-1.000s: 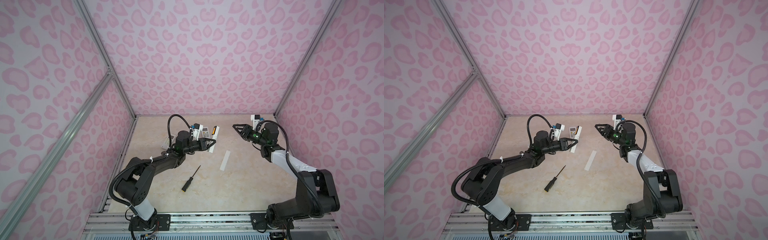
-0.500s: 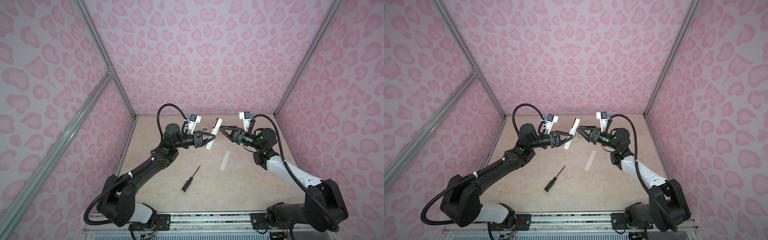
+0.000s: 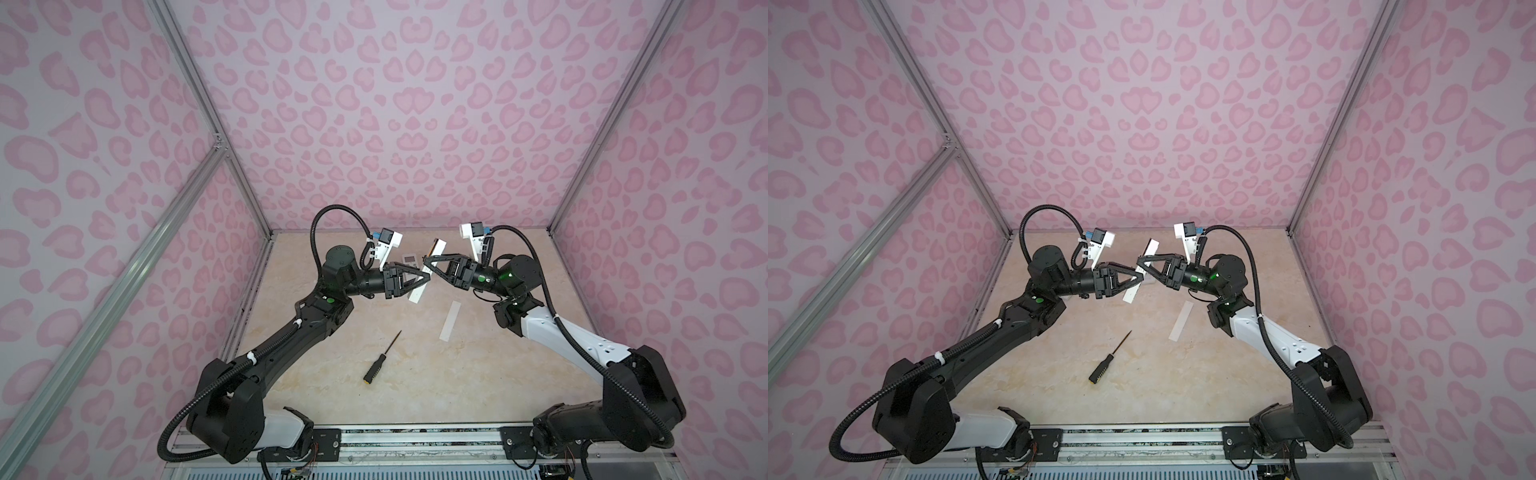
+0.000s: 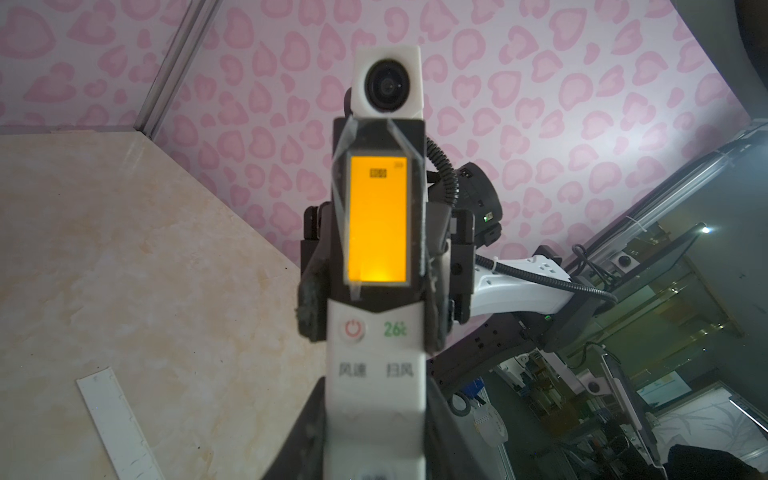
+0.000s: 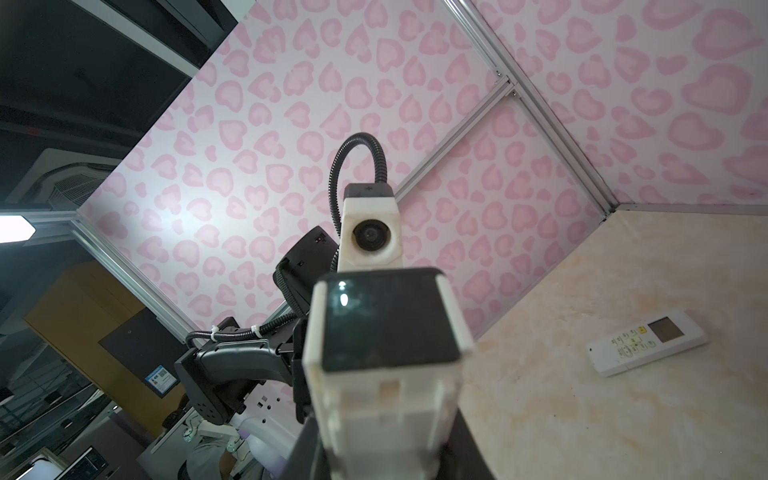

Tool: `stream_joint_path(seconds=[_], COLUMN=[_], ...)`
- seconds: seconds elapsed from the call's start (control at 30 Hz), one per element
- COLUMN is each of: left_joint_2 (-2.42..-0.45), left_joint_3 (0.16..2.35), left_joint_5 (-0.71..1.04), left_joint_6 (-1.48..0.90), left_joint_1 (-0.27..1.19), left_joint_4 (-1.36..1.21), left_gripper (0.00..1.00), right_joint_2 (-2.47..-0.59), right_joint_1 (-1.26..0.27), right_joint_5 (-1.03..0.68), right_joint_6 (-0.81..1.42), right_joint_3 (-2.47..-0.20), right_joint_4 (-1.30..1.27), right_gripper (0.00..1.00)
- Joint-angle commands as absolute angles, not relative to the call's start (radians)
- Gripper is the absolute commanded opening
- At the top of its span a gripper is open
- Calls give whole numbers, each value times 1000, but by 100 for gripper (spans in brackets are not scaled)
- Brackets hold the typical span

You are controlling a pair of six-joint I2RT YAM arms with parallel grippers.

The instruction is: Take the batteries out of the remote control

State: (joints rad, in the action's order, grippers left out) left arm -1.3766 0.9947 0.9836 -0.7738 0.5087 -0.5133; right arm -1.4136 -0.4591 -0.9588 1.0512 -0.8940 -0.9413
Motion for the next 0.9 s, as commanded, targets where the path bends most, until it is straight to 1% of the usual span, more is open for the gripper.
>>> stream_joint_path(seconds=[0.0, 0.07, 0.1, 0.13, 0.23, 0.27, 0.3, 0.4, 0.5, 0.57, 0.63, 0.7, 0.87], left_joint_2=[-1356, -1346, -1341, -1338, -1337, -1339, -1339, -1315, -1271, -1238, -1211, -1186, -1120], left_joint_3=[994, 991, 990, 988, 987, 987, 987, 973, 952, 937, 912, 873, 760], left_joint_5=[954, 934, 925, 918, 889, 884, 876, 810, 673, 561, 475, 403, 300], left_joint_6=[-714, -673, -648, -627, -566, -544, -520, -436, -333, -265, -230, -222, -253], left_joint_1=[510, 509, 509, 509, 495, 486, 477, 445, 421, 419, 419, 418, 419], left_joint_4=[-455, -409, -383, -357, -268, -236, -203, -72, 82, 184, 250, 288, 334], left_gripper=[16, 31, 40, 46, 59, 65, 67, 72, 72, 71, 70, 68, 66], right_joint_2=[-1411, -1399, -1390, -1381, -1335, -1314, -1304, -1277, -1281, -1315, -1375, -1453, -1665], right_joint_1=[-462, -462, -462, -462, -452, -443, -434, -383, -368, -403, -455, -508, -612], right_joint_5=[-925, -905, -893, -881, -807, -763, -739, -667, -590, -458, -330, -239, -139], right_joint_6=[1036, 1016, 997, 973, 879, 841, 821, 769, 662, 546, 456, 404, 342], right_joint_3=[-899, -899, -905, -910, -927, -935, -944, -964, -999, -1063, -1134, -1194, -1301], right_joint_4=[-939, -892, -850, -800, -591, -485, -418, -197, 38, 259, 432, 546, 715], right_gripper=[10, 6, 6, 5, 3, 2, 1, 0, 0, 0, 0, 0, 0])
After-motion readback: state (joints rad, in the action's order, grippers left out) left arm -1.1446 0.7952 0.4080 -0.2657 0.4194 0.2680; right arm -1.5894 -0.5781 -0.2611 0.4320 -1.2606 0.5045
